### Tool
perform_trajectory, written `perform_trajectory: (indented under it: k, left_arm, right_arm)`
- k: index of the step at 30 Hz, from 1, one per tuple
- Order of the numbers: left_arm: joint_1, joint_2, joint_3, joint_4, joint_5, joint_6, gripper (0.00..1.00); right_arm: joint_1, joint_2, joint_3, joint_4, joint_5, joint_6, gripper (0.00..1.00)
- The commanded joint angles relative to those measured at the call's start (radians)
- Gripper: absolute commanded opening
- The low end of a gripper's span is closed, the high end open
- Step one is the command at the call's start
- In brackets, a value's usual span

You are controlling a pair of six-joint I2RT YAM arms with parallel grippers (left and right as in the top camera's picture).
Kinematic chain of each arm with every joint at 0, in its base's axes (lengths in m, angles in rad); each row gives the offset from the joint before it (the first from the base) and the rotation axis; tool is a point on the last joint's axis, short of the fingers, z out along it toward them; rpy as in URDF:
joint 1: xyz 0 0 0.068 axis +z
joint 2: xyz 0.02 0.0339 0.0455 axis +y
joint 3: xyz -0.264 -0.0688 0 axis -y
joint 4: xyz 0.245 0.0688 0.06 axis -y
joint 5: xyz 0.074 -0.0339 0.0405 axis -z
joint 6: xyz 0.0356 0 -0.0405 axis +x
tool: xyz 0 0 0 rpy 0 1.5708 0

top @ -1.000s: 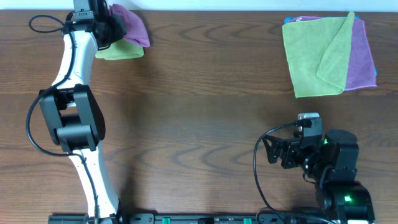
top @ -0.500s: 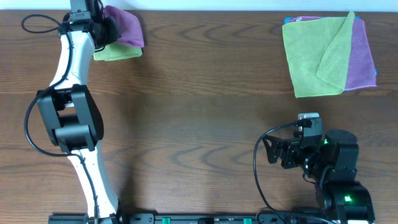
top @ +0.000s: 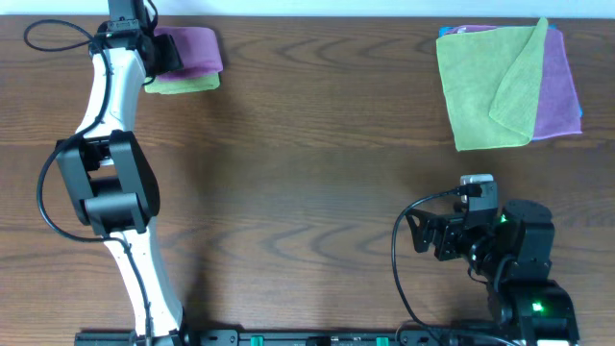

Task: Fold the cloth
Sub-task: 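Lower the pink cloth onto the green cloth with the left gripper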

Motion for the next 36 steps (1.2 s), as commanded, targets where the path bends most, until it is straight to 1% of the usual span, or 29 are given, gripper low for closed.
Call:
perform_trajectory:
  k: [1,5,10,13,17,19,21,24,25,26,29,30,31,33,34,36]
  left_arm:
    - [0.008,0.01,0.032,-0.003,-0.077,0.009,0.69]
    - [0.008,0.009,0.032,-0.003,-0.113,0.009,0.73]
    - [0.008,-0.006,0.033,-0.001,-0.113,0.008,0.77]
    - [0.008,-0.032,0.033,-0.001,-0.113,0.008,0.78]
    - [0.008,-0.072,0.033,-0.003,-0.111,0.007,0.82]
    - [0.008,-0.086,0.033,-0.002,-0.099,0.0,0.83]
    - [0.008,-0.098,0.033,-0.002,-0.063,-0.001,0.8]
    - [0.007,-0.108,0.033,-0.005,-0.021,-0.013,0.82]
    - [0.007,-0.109,0.033,-0.005,-0.01,-0.023,0.8]
    - [0.007,-0.109,0.033,-0.005,-0.003,-0.033,0.75]
    - [0.006,-0.109,0.032,0.006,0.037,-0.075,0.47]
    - [0.006,-0.108,0.032,0.014,0.048,-0.086,0.4]
    - [0.006,-0.106,0.032,0.026,0.057,-0.101,0.26]
    - [0.003,-0.098,0.032,0.055,0.077,-0.13,0.07]
    - [0.002,-0.093,0.032,0.072,0.077,-0.147,0.06]
    - [-0.002,-0.072,0.032,0.095,0.078,-0.172,0.06]
  right_arm:
    - [-0.009,-0.003,-0.006,-0.001,0.004,0.012,0.99]
    - [-0.009,-0.003,-0.006,-0.001,0.004,0.012,0.99]
    - [-0.009,-0.003,-0.006,-0.001,0.004,0.012,0.99]
    - [-0.009,-0.003,-0.006,-0.001,0.004,0.012,0.99]
    - [-0.009,-0.003,-0.006,-0.001,0.004,0.012,0.99]
    - [-0.009,-0.003,-0.006,-0.001,0.004,0.012,0.99]
    - [-0.009,-0.003,-0.006,-0.001,0.004,0.012,0.99]
    - [-0.009,-0.003,-0.006,-0.001,0.004,0.012,0.99]
    - [-0.009,-0.003,-0.006,-0.001,0.004,0.012,0.99]
    - [-0.009,-0.003,-0.006,-0.001,0.004,0.012,0.99]
    - [-0.009,-0.003,-0.006,-0.001,0.004,0.012,0.99]
    - [-0.009,-0.003,-0.006,-0.001,0.004,0.012,0.99]
    - [-0.009,-0.003,-0.006,-0.001,0.004,0.012,0.99]
    - [-0.009,-0.003,-0.006,-0.001,0.004,0.012,0.99]
    - [-0.009,-0.003,-0.006,-0.001,0.004,0.012,0.99]
    - [-0.009,-0.003,-0.006,-0.001,0.004,0.012,0.99]
